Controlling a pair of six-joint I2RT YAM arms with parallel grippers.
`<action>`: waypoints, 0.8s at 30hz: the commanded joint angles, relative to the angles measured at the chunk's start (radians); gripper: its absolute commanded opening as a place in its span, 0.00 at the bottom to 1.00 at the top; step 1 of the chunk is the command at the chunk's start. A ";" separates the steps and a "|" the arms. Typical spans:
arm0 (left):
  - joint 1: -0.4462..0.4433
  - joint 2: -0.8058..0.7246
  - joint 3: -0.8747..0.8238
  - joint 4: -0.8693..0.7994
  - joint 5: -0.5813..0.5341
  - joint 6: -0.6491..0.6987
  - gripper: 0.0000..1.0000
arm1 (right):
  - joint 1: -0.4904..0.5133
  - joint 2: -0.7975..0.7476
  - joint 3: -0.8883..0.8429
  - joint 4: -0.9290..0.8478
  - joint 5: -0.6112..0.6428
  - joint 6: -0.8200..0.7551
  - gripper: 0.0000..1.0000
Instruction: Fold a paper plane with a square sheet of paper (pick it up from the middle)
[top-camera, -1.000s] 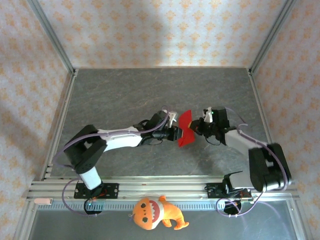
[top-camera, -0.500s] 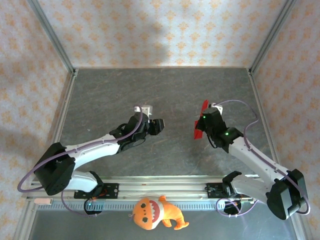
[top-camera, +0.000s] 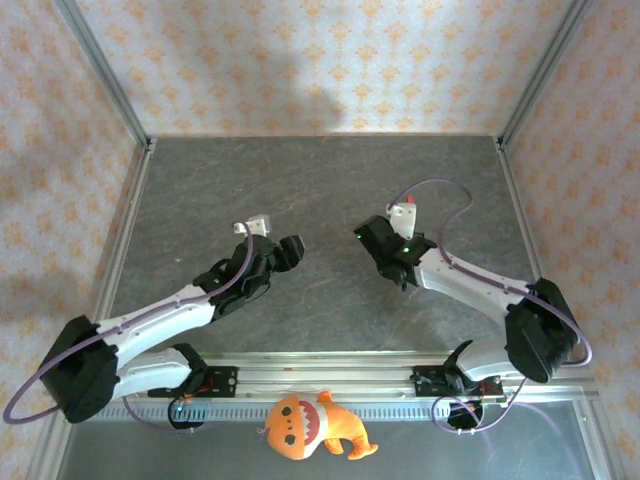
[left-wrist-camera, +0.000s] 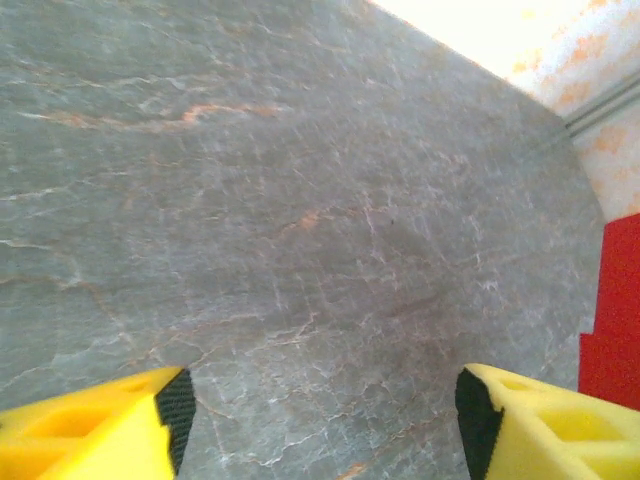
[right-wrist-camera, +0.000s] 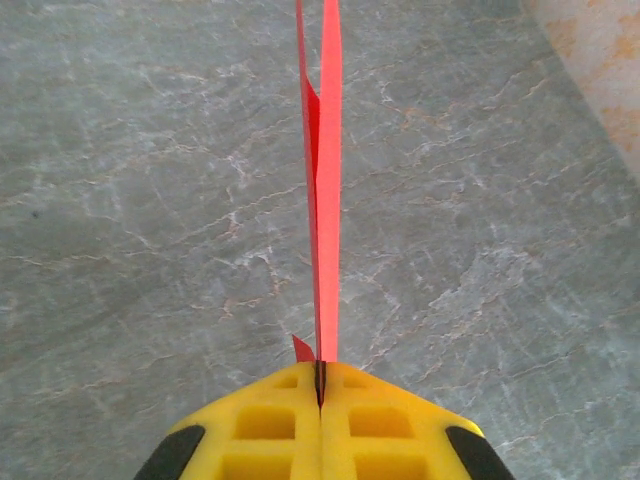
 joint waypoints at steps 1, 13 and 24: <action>0.015 -0.086 -0.054 0.024 -0.072 -0.033 0.83 | 0.022 0.049 0.036 -0.049 0.130 0.010 0.00; 0.040 -0.223 -0.049 -0.049 -0.023 0.090 0.99 | 0.055 0.360 0.197 0.003 -0.407 -0.038 0.04; 0.061 -0.201 -0.116 0.094 0.202 0.037 0.97 | 0.007 0.274 0.168 0.265 -0.888 -0.045 0.54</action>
